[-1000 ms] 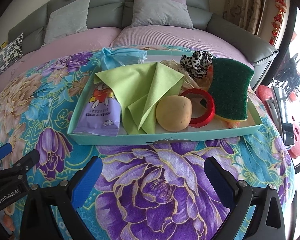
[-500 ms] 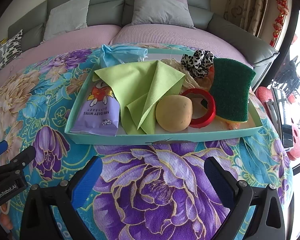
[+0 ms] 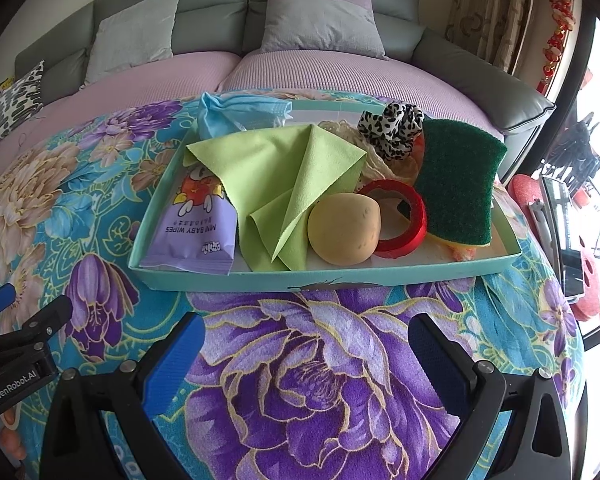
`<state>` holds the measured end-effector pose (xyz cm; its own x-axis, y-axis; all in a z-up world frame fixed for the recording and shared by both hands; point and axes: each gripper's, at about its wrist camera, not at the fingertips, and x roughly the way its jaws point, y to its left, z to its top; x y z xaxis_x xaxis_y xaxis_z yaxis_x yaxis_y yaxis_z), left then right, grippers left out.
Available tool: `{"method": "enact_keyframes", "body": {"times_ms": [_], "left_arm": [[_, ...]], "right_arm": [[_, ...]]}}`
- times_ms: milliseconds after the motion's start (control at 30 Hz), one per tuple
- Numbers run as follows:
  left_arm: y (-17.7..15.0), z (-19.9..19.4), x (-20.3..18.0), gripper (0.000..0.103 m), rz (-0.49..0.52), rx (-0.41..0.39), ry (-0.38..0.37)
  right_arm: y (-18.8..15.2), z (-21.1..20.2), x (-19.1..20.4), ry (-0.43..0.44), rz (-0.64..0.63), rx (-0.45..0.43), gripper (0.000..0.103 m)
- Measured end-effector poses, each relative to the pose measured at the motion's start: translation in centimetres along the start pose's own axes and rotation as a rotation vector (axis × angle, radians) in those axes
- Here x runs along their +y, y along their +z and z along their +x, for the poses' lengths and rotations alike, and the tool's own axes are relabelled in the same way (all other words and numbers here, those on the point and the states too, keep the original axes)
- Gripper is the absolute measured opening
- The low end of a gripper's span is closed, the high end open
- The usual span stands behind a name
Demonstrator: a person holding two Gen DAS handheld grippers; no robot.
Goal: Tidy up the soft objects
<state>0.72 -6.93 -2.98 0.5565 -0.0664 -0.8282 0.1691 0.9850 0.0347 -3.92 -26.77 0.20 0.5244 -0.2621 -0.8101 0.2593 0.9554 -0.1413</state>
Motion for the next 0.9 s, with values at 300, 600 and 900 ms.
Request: {"method": "enact_keyframes", "body": {"times_ms": [300,600,900], "left_arm": [[-0.02,0.07,-0.01,0.096,0.007,0.005,0.007],[-0.03,0.05,-0.15,0.096,0.029,0.004,0.03],[-0.05,-0.6,0.08,0.096,0.027,-0.028,0.042]], "right_arm": [[0.02,0.04,-0.14,-0.001,0.003,0.001,0.103],[-0.09,0.1,-0.11,-0.006,0.007,0.006,0.103],[-0.09,0.12,-0.02,-0.008,0.007,0.007,0.103]]}}
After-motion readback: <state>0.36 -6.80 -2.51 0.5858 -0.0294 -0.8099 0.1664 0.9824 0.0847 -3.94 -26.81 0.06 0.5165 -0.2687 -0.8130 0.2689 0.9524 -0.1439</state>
